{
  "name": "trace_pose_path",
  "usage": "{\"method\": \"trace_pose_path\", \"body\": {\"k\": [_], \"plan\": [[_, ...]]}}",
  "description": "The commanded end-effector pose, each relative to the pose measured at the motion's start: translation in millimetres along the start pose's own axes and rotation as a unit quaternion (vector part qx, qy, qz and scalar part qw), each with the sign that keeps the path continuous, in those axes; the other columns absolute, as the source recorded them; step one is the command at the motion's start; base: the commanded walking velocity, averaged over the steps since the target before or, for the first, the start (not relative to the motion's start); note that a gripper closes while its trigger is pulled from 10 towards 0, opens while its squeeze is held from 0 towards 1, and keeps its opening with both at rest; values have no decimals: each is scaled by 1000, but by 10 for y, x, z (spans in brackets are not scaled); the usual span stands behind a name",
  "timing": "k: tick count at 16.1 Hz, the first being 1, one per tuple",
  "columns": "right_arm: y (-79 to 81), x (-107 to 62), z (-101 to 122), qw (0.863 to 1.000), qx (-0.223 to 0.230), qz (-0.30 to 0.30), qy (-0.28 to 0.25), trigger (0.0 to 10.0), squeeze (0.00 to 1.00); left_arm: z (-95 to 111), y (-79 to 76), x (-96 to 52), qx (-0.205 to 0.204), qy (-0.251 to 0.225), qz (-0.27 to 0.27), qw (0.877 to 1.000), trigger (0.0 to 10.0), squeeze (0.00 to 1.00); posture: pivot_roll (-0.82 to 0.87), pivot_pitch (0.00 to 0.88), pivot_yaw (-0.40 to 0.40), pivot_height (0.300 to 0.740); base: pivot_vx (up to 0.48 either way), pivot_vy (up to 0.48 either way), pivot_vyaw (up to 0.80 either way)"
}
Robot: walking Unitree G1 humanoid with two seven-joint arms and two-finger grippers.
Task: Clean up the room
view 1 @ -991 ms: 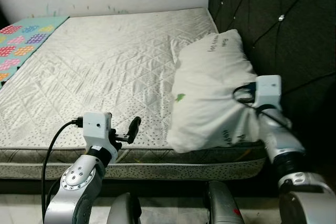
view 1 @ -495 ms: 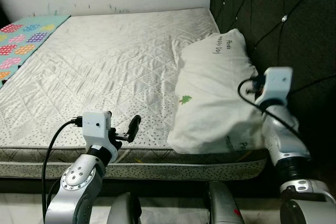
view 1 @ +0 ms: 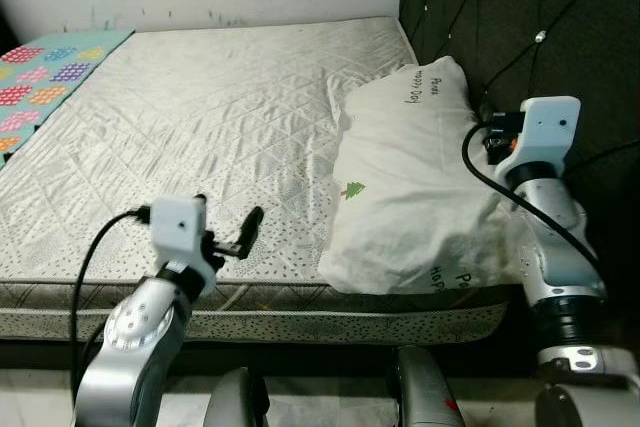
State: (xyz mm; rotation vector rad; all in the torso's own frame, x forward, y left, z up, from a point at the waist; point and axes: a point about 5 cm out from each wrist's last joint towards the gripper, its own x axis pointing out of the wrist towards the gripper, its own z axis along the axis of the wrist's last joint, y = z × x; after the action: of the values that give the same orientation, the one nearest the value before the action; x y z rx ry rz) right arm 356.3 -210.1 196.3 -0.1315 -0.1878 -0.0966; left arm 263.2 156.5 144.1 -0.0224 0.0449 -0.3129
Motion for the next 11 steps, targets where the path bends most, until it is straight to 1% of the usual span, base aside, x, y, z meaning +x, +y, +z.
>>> {"method": "trace_pose_path", "body": {"k": [1,3,4,5,6,7,8,9,10,11], "plan": [[105,-16,45,1000,-5,23,-7,10000,1000,5,42,45,6,9,-8,1000,10000,0,-163,0,91,587,0,0,0],[271,-44,24,998,-13,59,2,10000,1000,23,48,176,26,-1,-8,1000,10000,0,-177,0,89,587,0,0,0],[330,-59,3,997,-7,70,9,10000,1000,16,33,198,44,-12,-5,999,10000,0,-177,0,89,587,0,0,0],[427,-79,-25,996,-10,84,11,10000,1000,-49,-9,228,49,-12,1,999,10000,0,-185,0,84,587,0,0,0],[509,-136,-69,996,2,92,17,10000,1000,-72,-75,238,53,-20,4,998,10000,0,-185,0,84,587,0,0,0],[547,-204,-116,995,8,92,24,10000,1000,-45,-123,241,58,-38,8,998,10000,0,-200,0,91,587,0,0,0],[575,-348,-233,995,19,92,34,10000,1000,5,-160,206,55,-63,32,996,10000,0,-201,0,90,587,0,0,0],[581,-441,-329,995,34,85,50,10000,1000,-3,-186,166,59,-73,42,995,10000,0,-203,0,95,587,0,0,0],[562,-496,-382,995,28,73,55,10000,1000,-20,-180,128,59,-78,59,993,10000,0,-207,0,96,587,0,0,0],[512,-595,-456,997,18,51,54,10000,1000,-76,-155,51,60,-84,90,991,10000,0,-214,0,100,587,0,0,0]]}}
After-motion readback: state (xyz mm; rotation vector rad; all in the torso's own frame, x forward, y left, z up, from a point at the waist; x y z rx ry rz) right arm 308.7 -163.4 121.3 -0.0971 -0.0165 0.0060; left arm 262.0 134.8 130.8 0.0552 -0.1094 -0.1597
